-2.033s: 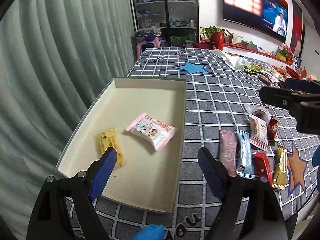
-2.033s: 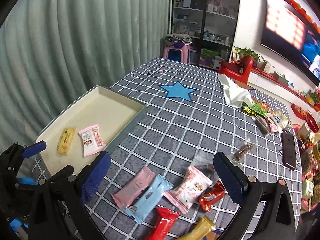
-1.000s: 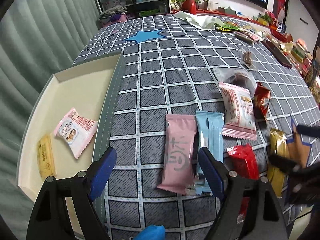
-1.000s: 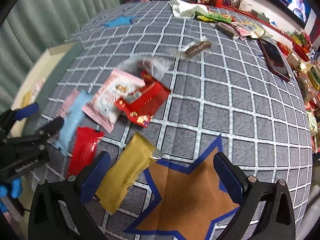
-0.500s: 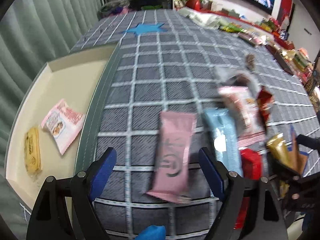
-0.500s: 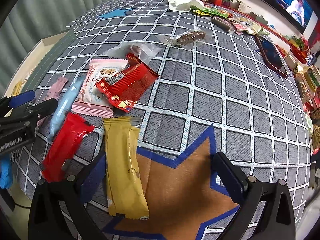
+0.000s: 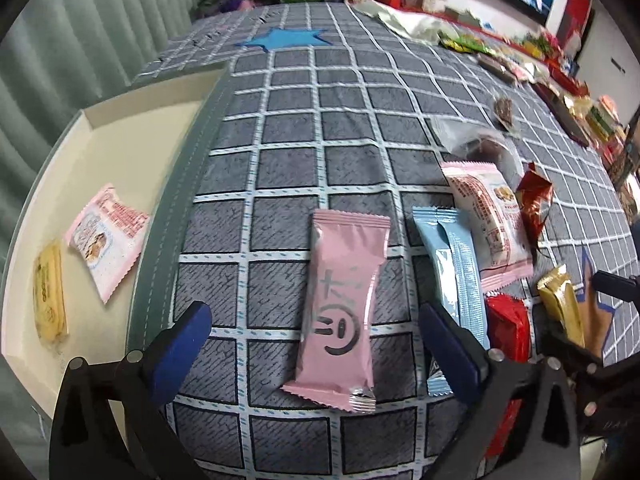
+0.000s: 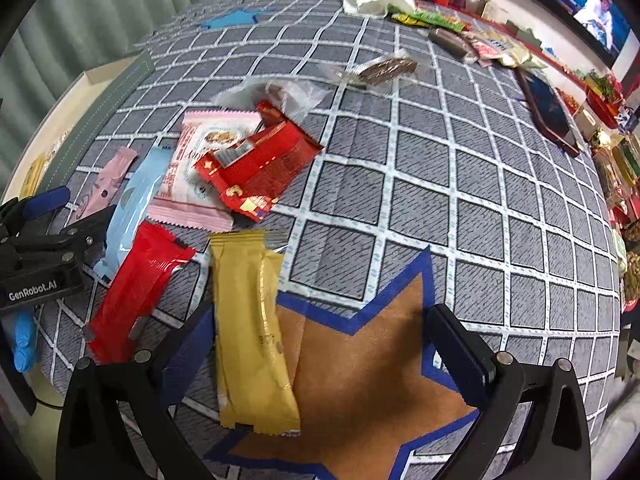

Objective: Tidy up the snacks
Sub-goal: 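Grasp the pink bar with the left tool while the right tool grasps the gold bar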

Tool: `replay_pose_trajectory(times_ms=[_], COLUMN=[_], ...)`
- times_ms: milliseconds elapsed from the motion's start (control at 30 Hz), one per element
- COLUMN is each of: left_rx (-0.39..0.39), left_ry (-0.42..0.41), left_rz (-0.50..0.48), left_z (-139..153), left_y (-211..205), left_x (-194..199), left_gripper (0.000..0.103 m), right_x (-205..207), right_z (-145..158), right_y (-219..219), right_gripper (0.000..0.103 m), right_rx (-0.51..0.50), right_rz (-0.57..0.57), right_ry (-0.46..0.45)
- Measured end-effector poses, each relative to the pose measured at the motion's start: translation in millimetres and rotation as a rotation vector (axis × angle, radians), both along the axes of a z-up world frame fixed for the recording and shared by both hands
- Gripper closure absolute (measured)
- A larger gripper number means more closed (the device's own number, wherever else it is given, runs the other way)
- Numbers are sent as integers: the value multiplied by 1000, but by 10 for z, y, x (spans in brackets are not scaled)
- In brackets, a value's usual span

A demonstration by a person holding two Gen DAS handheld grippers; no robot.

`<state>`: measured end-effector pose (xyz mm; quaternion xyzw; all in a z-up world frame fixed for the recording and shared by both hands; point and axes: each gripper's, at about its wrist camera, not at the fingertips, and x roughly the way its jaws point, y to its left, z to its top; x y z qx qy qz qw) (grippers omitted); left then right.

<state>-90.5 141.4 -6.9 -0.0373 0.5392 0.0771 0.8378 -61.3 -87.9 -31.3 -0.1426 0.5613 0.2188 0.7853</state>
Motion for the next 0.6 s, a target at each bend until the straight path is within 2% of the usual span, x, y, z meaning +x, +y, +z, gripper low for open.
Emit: replay_pose_trajectory(times_ms=[33, 67, 100, 133, 167, 200, 267, 367, 467, 600], left_rx=[2, 1, -6, -12, -17, -19, -22, -86, -74, -83], left_ry=[9, 8, 7, 7, 5, 2, -7, -11, -34, -93], left_rz=[-23, -47, -68, -87, -111, -125, -146, -144, -141, -150], left_z=[8, 22, 44, 67, 93, 107, 142, 164, 225, 430], left_y=[-27, -54, -85, -116, -154, -181, -218, -191, -207, -197], left_x=[17, 21, 21, 22, 21, 17, 6, -50, -137, -201], left_gripper=[3, 9, 14, 23, 35, 42, 77, 78, 78, 78], right_x=[-9, -22, -36, -54, -48, -55, -46, -23, -34, -49], right_z=[0, 4, 15, 51, 68, 108, 161, 188, 250, 382], right_y=[9, 38, 55, 78, 82, 98, 116, 65, -14, -5], right_gripper=[0, 1, 6, 10, 26, 49, 78, 79, 79, 79], right_rx=[-3, -9, -10, -5, -2, 0, 1, 46, 97, 113], right_rz=[11, 25, 33, 43, 46, 47, 42, 34, 17, 22], right_ry=[5, 6, 4, -2, -5, -13, -9, 17, 32, 12])
